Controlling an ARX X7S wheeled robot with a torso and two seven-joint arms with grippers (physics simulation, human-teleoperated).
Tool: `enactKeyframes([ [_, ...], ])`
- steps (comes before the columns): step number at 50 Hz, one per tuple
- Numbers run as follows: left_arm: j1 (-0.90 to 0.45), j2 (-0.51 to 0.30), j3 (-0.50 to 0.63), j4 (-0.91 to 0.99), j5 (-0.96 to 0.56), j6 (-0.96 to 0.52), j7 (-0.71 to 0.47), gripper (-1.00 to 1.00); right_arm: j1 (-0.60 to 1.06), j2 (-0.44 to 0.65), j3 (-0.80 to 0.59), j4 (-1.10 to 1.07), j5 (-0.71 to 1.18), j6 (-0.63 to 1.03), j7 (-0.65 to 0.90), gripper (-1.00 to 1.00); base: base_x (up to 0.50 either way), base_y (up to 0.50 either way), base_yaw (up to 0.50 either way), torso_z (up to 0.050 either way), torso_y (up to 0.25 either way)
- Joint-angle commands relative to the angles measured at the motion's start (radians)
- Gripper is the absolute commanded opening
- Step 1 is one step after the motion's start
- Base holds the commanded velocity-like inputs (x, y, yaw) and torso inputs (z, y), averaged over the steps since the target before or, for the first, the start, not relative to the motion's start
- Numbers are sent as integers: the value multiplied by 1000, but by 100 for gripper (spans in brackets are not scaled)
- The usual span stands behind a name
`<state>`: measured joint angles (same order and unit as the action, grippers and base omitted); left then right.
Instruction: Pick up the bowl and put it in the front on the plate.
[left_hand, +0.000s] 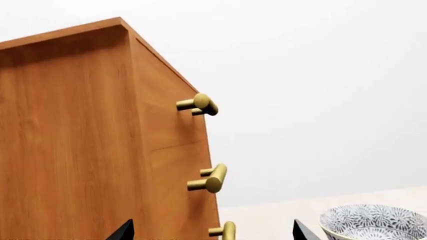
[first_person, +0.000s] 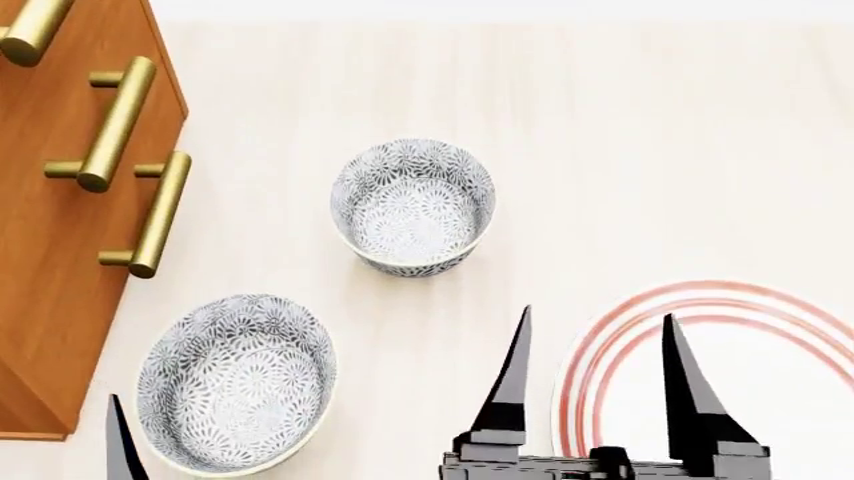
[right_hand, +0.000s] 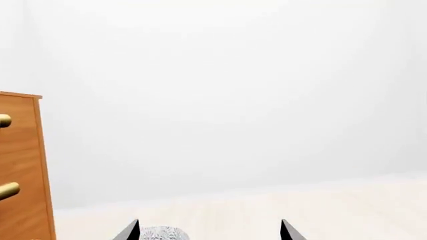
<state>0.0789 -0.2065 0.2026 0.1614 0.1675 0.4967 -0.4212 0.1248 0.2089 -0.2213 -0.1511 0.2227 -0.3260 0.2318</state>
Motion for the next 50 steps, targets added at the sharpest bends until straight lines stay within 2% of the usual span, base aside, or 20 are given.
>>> enactKeyframes([
  [1,-3,2,-1,-2,-2,-3,7,100,304,-1,-6,32,43,340,3,100,0,0,0,0,0],
  [12,-4,-4,9,-4,-9,-11,6,100,669,-44,-8,259,196,705,-41,100,0,0,0,0,0],
  [15,-4,-6,11,-7,-9,-8,4,100,752,-62,-15,358,198,733,-53,100,0,0,0,0,0],
  [22,-5,-9,16,-9,-12,-8,2,100,919,-108,-16,642,194,736,-81,100,0,0,0,0,0],
  [33,-7,-14,25,-16,-22,-17,1,100,1110,-183,-30,1044,179,618,-145,100,0,0,0,0,0],
  [42,-12,-17,31,-23,-31,-26,0,100,1143,-205,-50,1177,247,610,-135,100,0,0,0,0,0],
  [50,-14,-21,36,-22,-40,-35,1,100,1203,-208,-230,1344,386,586,-102,100,0,0,0,0,0],
])
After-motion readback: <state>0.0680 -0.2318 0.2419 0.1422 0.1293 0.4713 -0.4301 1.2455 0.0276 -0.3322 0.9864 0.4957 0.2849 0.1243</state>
